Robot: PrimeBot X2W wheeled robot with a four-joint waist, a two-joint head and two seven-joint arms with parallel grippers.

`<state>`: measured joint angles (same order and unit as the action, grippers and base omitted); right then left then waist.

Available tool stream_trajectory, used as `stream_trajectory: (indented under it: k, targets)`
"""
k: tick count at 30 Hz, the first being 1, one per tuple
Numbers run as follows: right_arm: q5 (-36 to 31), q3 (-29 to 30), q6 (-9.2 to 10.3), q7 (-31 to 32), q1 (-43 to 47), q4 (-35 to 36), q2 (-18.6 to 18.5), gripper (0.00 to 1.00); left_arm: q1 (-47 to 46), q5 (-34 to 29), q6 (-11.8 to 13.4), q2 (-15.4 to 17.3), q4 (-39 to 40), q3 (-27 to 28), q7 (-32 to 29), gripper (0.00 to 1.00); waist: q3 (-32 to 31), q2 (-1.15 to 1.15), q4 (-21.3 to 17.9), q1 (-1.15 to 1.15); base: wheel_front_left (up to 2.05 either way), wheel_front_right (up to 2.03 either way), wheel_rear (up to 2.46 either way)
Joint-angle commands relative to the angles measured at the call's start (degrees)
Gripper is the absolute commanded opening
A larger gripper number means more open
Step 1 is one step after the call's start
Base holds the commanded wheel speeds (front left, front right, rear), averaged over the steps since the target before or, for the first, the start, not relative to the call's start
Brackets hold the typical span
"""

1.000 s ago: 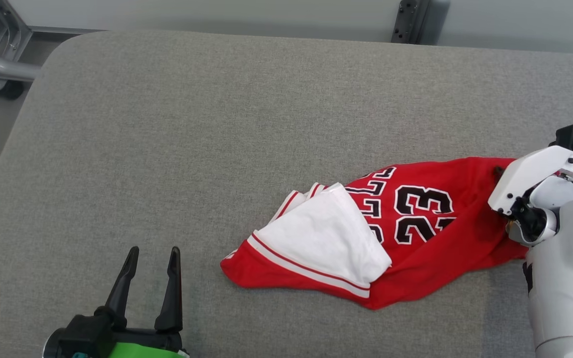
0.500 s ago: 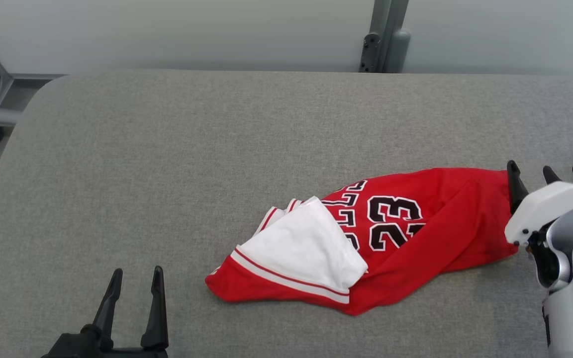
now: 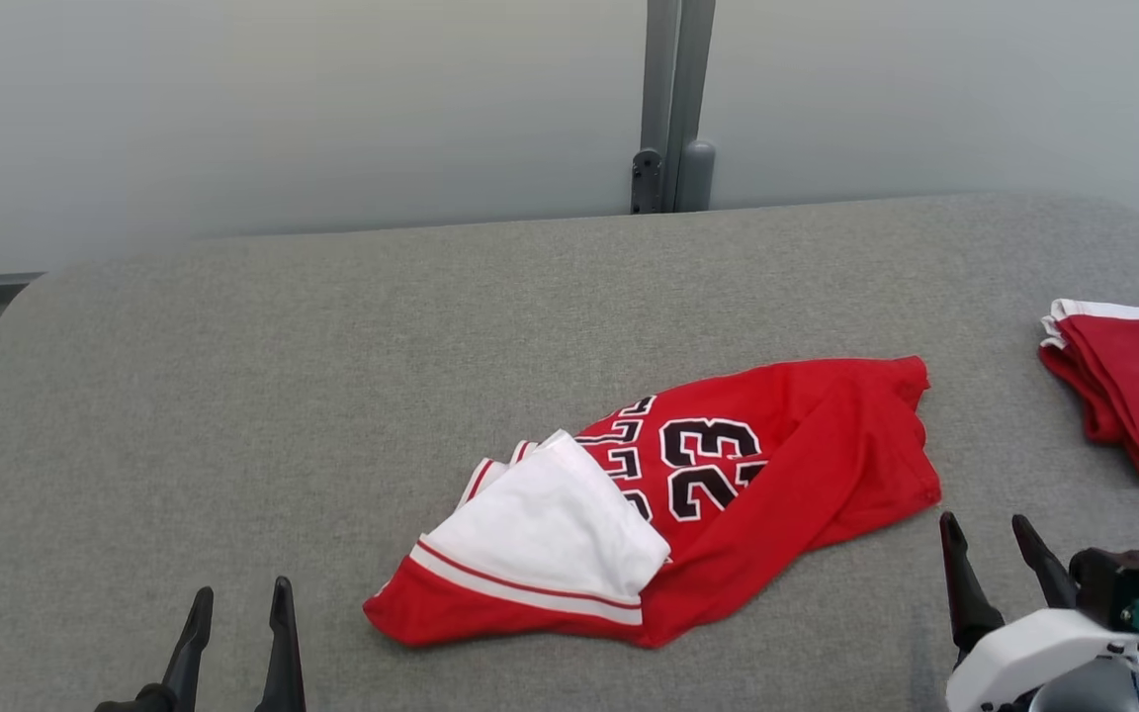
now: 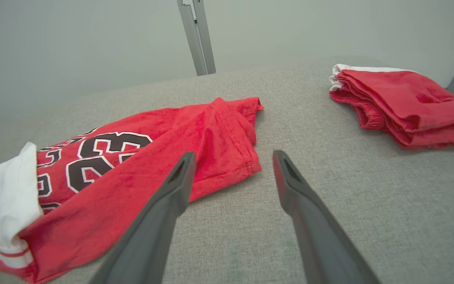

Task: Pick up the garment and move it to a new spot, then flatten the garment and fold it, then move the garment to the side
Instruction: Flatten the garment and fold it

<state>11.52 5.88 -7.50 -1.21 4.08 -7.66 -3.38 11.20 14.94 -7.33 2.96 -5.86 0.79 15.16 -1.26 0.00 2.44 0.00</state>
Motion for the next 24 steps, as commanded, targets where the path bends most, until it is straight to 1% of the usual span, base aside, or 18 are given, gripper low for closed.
stream_trajectory:
  k: [1, 3, 5, 11, 15, 17, 20, 24]
  targets:
    - [0.0, -0.4, 0.03, -1.1, 1.5, 0.5, 0.1, 1.0, 0.9, 0.0, 0.0, 0.0, -0.3, 0.3, 0.0, 1.0, -1.5, 0.0, -1.5, 0.0, 0.0, 0.0, 0.0]
    - [1.2, -1.0, 0.02, -3.1, 2.7, 1.2, 0.2, 1.0, 0.9, -0.1, 0.0, 0.0, -0.8, 0.4, 0.0, 1.0, -2.0, 0.0, -2.0, 0.0, 0.0, 0.0, 0.0]
    - [1.0, -1.4, 0.03, -4.1, 4.1, 1.2, 0.3, 1.0, 1.1, -0.3, 0.0, -0.1, -1.5, 0.2, 0.0, 1.0, -2.5, 0.0, -2.4, 0.0, 0.0, 0.0, 0.0]
    - [-1.7, -3.0, 0.03, -7.0, 6.8, 1.9, 0.3, 1.0, 1.2, 0.2, 0.4, 0.0, -2.7, 0.5, 0.0, 1.0, -3.9, 0.0, -3.3, 0.0, 0.0, 0.0, 0.0]
    - [-2.9, -4.6, 0.02, -7.9, 7.6, 2.0, 0.4, 1.0, 1.4, 0.4, 0.5, 0.0, -4.1, 0.8, 0.0, 1.0, -4.6, 0.0, -3.9, 0.0, 0.0, 0.0, 0.0]
    - [-3.6, -6.0, 0.02, -8.4, 7.6, 2.3, -0.3, 1.0, 1.6, 0.3, 0.4, 0.0, -4.8, 1.0, 0.0, 1.0, -4.9, 0.0, -4.0, 0.0, 0.0, 0.0, 0.0]
    - [-3.9, -7.4, 0.03, -8.8, 7.5, 2.4, -0.9, 1.0, 1.8, 0.3, 0.2, 0.0, -5.5, 1.4, 0.0, 1.0, -5.3, 0.0, -3.7, 0.0, 0.0, 0.0, 0.0]
    - [-3.7, -7.8, 0.03, -8.7, 7.3, 1.9, -1.0, 1.0, 2.6, 0.2, 0.1, 0.0, -5.9, 1.6, 0.0, 1.0, -5.9, 0.0, -3.1, 0.0, 0.0, 0.0, 0.0]
